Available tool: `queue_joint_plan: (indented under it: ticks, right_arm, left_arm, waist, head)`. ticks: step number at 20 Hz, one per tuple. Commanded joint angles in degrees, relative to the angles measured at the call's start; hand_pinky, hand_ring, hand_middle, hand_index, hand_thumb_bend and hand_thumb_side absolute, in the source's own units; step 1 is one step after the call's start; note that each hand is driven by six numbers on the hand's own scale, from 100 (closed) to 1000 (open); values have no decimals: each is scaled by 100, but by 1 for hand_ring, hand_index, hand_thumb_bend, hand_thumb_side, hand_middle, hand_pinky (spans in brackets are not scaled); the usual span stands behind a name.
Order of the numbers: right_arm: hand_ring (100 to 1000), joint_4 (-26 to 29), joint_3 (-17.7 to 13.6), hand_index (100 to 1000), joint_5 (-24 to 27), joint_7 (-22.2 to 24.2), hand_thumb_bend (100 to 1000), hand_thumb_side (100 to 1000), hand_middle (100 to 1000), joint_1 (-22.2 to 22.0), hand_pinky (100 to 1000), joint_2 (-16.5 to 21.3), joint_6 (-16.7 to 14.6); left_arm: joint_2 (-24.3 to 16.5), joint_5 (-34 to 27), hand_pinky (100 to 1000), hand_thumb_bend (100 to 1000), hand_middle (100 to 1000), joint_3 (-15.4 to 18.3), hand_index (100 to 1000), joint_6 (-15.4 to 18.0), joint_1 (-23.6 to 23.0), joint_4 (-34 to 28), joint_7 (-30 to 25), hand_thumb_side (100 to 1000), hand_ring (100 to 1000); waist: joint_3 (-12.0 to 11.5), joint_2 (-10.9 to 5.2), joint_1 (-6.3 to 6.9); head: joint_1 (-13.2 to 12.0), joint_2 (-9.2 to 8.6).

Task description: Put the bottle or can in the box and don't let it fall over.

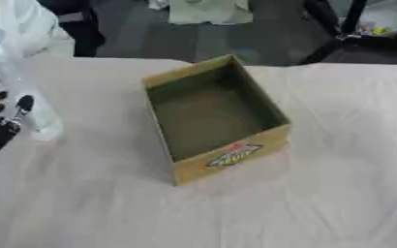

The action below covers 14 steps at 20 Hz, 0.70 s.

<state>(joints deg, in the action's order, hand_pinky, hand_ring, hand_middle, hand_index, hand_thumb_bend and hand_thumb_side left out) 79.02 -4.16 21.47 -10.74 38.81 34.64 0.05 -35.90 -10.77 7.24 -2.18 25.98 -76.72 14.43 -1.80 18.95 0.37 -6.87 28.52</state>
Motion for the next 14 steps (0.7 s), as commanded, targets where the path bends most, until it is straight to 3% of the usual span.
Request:
queue_joint_plan:
  ticks: [1,11,12,14]
  right_arm:
    - [748,125,-22,849,-42,11,100,803,794,112,878,207,-13]
    - [748,123,-28,849,-53,11,100,807,794,93,879,208,-10]
    - [748,122,-28,849,-53,12,100,807,794,91,879,210,-10]
    - [748,121,-28,849,-52,13,100,807,794,88,879,211,-12]
  left_arm:
    - [-241,-32,1000,503,971,20,904,2,115,-7,47,549,1000]
    - [-277,-102,1000,503,965,104,898,-68,-100,-138,254,555,1000]
    - [-310,-112,1000,477,965,112,898,-75,-104,-122,281,597,1000]
    - [-377,-118,1000,503,965,114,898,-72,-111,-100,310,555,1000]
  waist:
    - [6,-86,4]
    - [-3,-59,8]
    - [-5,-60,7]
    - [-9,-65,2]
  head:
    - [-18,-66]
    - [-46,-42]
    - [-44,-45]
    - [-41,-55]
